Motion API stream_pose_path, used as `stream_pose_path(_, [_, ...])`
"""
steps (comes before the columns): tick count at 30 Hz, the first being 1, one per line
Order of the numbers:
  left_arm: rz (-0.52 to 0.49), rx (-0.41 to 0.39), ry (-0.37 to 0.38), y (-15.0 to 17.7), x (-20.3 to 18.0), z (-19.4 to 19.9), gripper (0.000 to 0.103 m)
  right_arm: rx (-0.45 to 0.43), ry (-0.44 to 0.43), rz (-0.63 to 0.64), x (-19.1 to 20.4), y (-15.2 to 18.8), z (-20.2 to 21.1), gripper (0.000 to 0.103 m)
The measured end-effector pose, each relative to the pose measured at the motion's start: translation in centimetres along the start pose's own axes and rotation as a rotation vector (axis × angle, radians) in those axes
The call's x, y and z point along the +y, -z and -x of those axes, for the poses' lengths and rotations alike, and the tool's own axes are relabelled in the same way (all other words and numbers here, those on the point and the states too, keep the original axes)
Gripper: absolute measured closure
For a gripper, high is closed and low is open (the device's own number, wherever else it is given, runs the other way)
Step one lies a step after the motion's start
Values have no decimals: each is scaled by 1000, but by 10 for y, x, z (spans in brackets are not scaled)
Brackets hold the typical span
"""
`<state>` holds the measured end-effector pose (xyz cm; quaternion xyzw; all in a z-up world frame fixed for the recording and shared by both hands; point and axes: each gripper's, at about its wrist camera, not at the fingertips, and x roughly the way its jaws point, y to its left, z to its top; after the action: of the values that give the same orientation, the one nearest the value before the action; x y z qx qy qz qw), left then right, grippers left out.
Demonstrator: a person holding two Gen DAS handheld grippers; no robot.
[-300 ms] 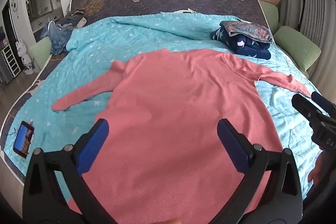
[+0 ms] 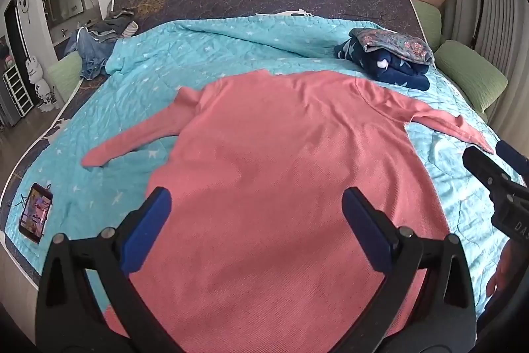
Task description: Fold small clothes
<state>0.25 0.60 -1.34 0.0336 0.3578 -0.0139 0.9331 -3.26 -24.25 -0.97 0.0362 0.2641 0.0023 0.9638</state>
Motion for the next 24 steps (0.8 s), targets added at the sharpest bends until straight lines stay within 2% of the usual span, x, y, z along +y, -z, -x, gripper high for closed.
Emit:
stream_pose_path(7, [-3,18,-4,3,-1,-3,1,14,-35,19,15,8,4,0])
stream_pose_path(11, [8,16,5,6,3,0,1,86,-64,26,16,25,-6,0])
stream_pose_path(14, [6,10,1,6,3,2,1,141,-119,-42,14,43,-11,0])
stream_pose_path(17, [7,4,2,6,4,3,1,133,-185,-128,8,54,-12,0])
stream_pose_path(20, [7,1,6,6,4,3,1,105,-192,-93,15,53,-10,0])
stream_pose_path(24, [13,4,11,8,5,3,1,89,-149,-15,29,52,-7,0])
